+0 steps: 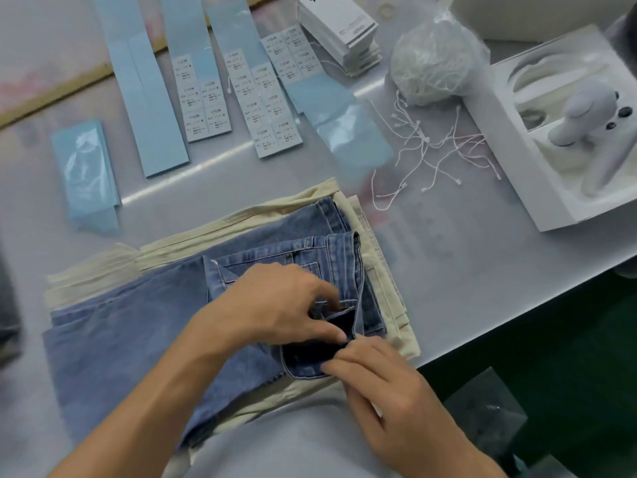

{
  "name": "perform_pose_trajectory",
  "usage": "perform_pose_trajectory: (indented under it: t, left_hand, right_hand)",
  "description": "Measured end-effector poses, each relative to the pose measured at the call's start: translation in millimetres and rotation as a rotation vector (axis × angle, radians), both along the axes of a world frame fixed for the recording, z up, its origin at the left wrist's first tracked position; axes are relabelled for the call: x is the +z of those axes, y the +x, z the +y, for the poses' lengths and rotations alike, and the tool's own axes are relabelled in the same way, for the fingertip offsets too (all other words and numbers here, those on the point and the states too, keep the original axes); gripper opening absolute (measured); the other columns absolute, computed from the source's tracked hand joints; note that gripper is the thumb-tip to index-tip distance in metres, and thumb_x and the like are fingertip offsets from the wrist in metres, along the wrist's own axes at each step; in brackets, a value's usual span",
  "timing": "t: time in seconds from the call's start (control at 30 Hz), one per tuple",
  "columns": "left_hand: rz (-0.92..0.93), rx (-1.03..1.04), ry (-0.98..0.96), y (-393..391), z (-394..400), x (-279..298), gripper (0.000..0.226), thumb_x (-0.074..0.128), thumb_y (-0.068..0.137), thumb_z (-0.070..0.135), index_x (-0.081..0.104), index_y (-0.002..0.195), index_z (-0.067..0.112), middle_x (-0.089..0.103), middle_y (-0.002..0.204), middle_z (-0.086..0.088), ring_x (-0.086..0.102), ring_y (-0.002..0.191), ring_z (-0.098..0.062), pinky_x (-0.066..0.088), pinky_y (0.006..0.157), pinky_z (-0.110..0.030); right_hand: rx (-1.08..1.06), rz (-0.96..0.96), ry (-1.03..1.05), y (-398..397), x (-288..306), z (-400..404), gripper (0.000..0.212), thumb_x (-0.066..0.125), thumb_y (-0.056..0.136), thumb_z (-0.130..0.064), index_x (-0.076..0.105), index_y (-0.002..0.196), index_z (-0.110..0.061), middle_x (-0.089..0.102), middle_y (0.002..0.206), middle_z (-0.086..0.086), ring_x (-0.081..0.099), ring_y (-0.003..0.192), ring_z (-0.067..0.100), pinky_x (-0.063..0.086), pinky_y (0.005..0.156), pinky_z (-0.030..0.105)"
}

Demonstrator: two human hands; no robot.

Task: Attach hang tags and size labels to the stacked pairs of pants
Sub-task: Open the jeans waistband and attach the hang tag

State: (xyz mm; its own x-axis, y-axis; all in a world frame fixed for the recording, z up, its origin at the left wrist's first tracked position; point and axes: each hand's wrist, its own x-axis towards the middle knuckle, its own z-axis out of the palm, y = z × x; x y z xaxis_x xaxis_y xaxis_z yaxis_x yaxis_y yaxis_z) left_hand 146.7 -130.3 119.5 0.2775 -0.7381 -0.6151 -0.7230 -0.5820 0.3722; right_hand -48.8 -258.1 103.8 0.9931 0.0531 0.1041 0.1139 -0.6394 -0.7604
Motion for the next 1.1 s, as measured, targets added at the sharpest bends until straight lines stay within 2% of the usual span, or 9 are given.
perform_pose_trajectory:
  t: [0.17, 0.33, 0.5, 0.67, 0.73, 0.83, 0.93, 1.0, 1.1]
  left_hand:
    - [0.009, -0.043, 0.006, -7.5, -9.6, 0.7, 0.04, 0.059, 0.084, 0.069, 0.054, 0.102, 0.034, 0.066, 0.095, 0.01, 0.059, 0.083, -0.019, 0.05, 0.068, -0.035]
    - [-0.132, 0.027, -0.059, -21.9, -8.8, -2.6, 0.019, 0.04, 0.086, 0.044, 0.04, 0.081, 0.026, 0.051, 0.067, 0.003, 0.044, 0.055, -0.02, 0.03, 0.051, -0.032]
    - [0.096, 0.451, -0.248, -25.1, 16.7, -17.1, 0.027, 0.045, 0.086, 0.02, 0.05, 0.105, 0.04, 0.058, 0.099, 0.015, 0.057, 0.071, -0.011, 0.046, 0.066, -0.036]
    - [0.399, 0.735, -0.423, -22.6, 47.4, -21.0, 0.068, 0.045, 0.087, -0.012, 0.065, 0.113, 0.048, 0.066, 0.091, 0.027, 0.037, 0.045, -0.007, 0.033, 0.052, -0.013]
    - [0.408, 0.828, -0.414, -20.1, 50.3, -19.4, 0.059, 0.045, 0.088, -0.007, 0.068, 0.107, 0.044, 0.067, 0.092, 0.024, 0.044, 0.052, -0.01, 0.038, 0.056, -0.018]
    - [0.275, 0.796, -0.336, -15.6, 46.8, -15.5, 0.024, 0.049, 0.089, 0.042, 0.056, 0.111, 0.048, 0.06, 0.095, 0.018, 0.058, 0.079, -0.012, 0.049, 0.072, -0.037]
    - [0.138, 0.586, -0.232, -17.9, 31.7, -5.9, 0.058, 0.038, 0.076, 0.091, 0.046, 0.119, 0.053, 0.061, 0.101, 0.026, 0.06, 0.091, 0.002, 0.053, 0.08, -0.034]
    - [0.133, 0.495, -0.206, -19.4, 20.6, -2.4, 0.059, 0.042, 0.075, 0.089, 0.047, 0.118, 0.05, 0.064, 0.109, 0.024, 0.062, 0.1, -0.001, 0.054, 0.086, -0.038]
    - [0.25, 0.538, -0.307, -10.5, 23.5, -5.4, 0.02, 0.059, 0.094, 0.049, 0.058, 0.111, 0.039, 0.073, 0.103, 0.012, 0.068, 0.097, -0.014, 0.054, 0.086, -0.043]
  right_hand:
    - [-0.165, 0.002, 0.253, -1.3, 0.8, -0.8, 0.023, 0.061, 0.09, 0.005, 0.073, 0.103, -0.01, 0.062, 0.106, 0.002, 0.061, 0.099, 0.02, 0.049, 0.08, 0.024]
    - [-0.69, 0.452, 0.644, 22.5, -4.8, -5.2, 0.053, 0.078, 0.076, -0.051, 0.055, 0.123, -0.043, 0.06, 0.11, -0.013, 0.064, 0.101, 0.014, 0.057, 0.08, 0.025]
    - [-0.794, 0.707, 1.023, 44.0, -18.4, -16.4, 0.021, 0.068, 0.092, -0.002, 0.071, 0.107, -0.017, 0.078, 0.097, 0.006, 0.075, 0.089, 0.022, 0.059, 0.07, 0.029]
    - [-0.811, 0.698, 1.436, 38.8, -12.3, -10.1, 0.018, 0.067, 0.083, -0.003, 0.071, 0.099, -0.009, 0.074, 0.106, 0.019, 0.073, 0.088, 0.028, 0.062, 0.069, 0.034]
    - [-0.775, 0.691, 1.502, 39.5, -9.2, -5.8, 0.017, 0.064, 0.081, -0.004, 0.075, 0.089, -0.013, 0.073, 0.106, 0.019, 0.072, 0.087, 0.027, 0.062, 0.07, 0.036]
    - [-0.72, 0.675, 1.538, 43.2, -4.8, -1.4, 0.02, 0.06, 0.082, -0.004, 0.074, 0.092, -0.012, 0.071, 0.106, 0.02, 0.07, 0.087, 0.028, 0.061, 0.072, 0.039]
    - [-0.651, 0.652, 1.571, 45.9, -1.8, 2.1, 0.024, 0.058, 0.084, -0.005, 0.069, 0.105, -0.006, 0.071, 0.111, 0.022, 0.071, 0.093, 0.028, 0.06, 0.073, 0.036]
    - [-0.623, 0.66, 1.578, 47.2, -0.7, 4.2, 0.026, 0.058, 0.084, -0.005, 0.068, 0.108, -0.005, 0.071, 0.112, 0.022, 0.071, 0.094, 0.026, 0.06, 0.073, 0.034]
    - [-0.636, 0.662, 1.597, 47.2, -1.0, 3.3, 0.027, 0.058, 0.083, -0.003, 0.068, 0.109, -0.005, 0.071, 0.109, 0.021, 0.071, 0.089, 0.025, 0.06, 0.07, 0.033]
